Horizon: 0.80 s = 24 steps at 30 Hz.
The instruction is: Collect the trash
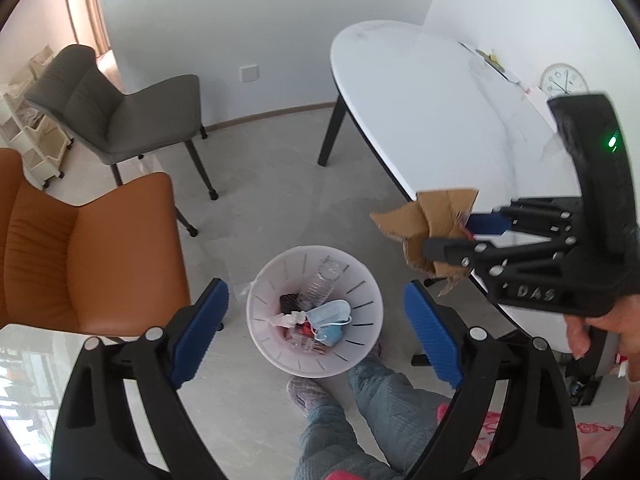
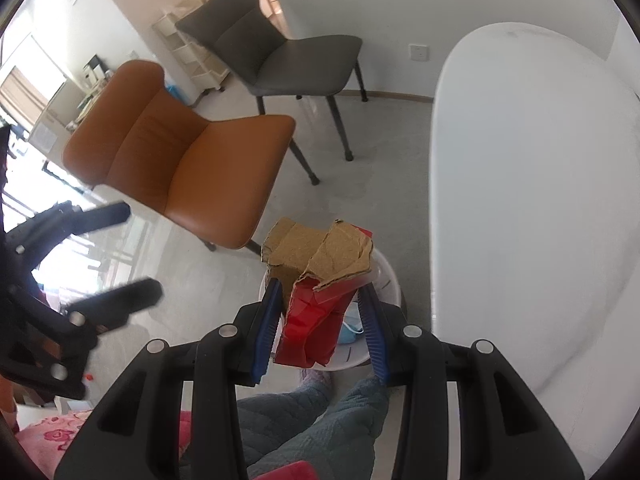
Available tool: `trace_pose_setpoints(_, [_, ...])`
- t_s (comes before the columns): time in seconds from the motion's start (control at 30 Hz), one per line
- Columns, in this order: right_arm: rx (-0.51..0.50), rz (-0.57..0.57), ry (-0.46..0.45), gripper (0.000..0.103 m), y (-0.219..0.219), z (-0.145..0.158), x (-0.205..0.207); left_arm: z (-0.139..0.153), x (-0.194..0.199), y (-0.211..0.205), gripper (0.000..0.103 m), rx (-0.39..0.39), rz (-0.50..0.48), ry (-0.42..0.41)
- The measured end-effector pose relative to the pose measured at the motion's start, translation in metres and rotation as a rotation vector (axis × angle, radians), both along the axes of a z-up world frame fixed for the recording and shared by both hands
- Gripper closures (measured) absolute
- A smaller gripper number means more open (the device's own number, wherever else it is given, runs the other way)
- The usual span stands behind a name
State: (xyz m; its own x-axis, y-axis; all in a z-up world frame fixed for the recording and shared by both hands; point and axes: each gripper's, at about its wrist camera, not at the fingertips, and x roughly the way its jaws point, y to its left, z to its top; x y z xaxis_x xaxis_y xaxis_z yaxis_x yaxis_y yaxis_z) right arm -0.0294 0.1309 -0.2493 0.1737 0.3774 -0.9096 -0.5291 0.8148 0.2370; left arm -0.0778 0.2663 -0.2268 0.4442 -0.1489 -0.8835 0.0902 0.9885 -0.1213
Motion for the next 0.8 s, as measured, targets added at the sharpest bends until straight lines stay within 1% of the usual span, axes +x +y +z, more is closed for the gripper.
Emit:
trace_pose_setpoints(0.03, [-0.001, 0.009, 0.006, 0.063, 0.004, -0.004, 0.0, 0.0, -0.002, 0.002, 0.014, 0.007, 0.01, -0.002])
trace_pose_setpoints(0.1, [-0.005, 0.021, 0.014, 0.062, 0.009, -0.011, 0.0, -0.002, -0.004, 0.006, 0.013, 0.022, 0.018, -0.001])
trace_pose_setpoints(0.13, [-0.012, 0.032, 0.025, 0.058, 0.013, -0.017, 0.0, -0.003, -0.005, 0.006, 0.013, 0.027, 0.02, 0.003])
trace_pose_setpoints(0.17, [-0.015, 0.042, 0.036, 0.048, 0.017, -0.021, 0.0, -0.005, -0.006, 0.008, 0.013, 0.032, 0.024, 0.01])
trace_pose_setpoints(0.2, [-0.019, 0.053, 0.045, 0.042, 0.019, -0.025, 0.0, -0.006, -0.007, 0.009, 0.013, 0.035, 0.026, 0.014])
trace_pose_setpoints(0.23, [-0.029, 0.058, 0.041, 0.033, 0.023, -0.029, -0.001, -0.007, -0.008, 0.009, 0.013, 0.036, 0.029, 0.02])
trace_pose_setpoints(0.27, [-0.042, 0.06, 0.035, 0.029, 0.025, -0.032, -0.001, -0.009, -0.009, 0.011, 0.013, 0.037, 0.033, 0.028])
trace_pose_setpoints(0.33, [-0.06, 0.057, 0.03, 0.028, 0.028, -0.035, 0.0, -0.011, -0.01, 0.012, 0.013, 0.041, 0.039, 0.037])
trace_pose_setpoints(0.4, [-0.054, 0.039, 0.034, 0.028, 0.027, -0.035, 0.002, -0.01, -0.011, 0.014, 0.013, 0.042, 0.044, 0.039])
trace_pose_setpoints(0.47, [-0.054, 0.016, 0.023, 0.022, 0.024, -0.03, 0.004, -0.007, -0.011, 0.014, 0.013, 0.044, 0.045, 0.035])
trace_pose_setpoints(0.63, [-0.065, -0.068, -0.037, 0.013, 0.003, -0.004, 0.009, 0.013, -0.001, -0.004, 0.013, 0.038, 0.009, -0.009])
trace_pose_setpoints(0.73, [-0.069, -0.145, -0.071, 0.011, -0.02, 0.017, 0.014, 0.03, 0.008, -0.022, 0.008, 0.052, -0.032, -0.052])
trace_pose_setpoints(0.8, [-0.066, -0.189, -0.089, 0.01, -0.035, 0.029, 0.014, 0.042, 0.015, -0.035, 0.008, 0.051, -0.058, -0.084])
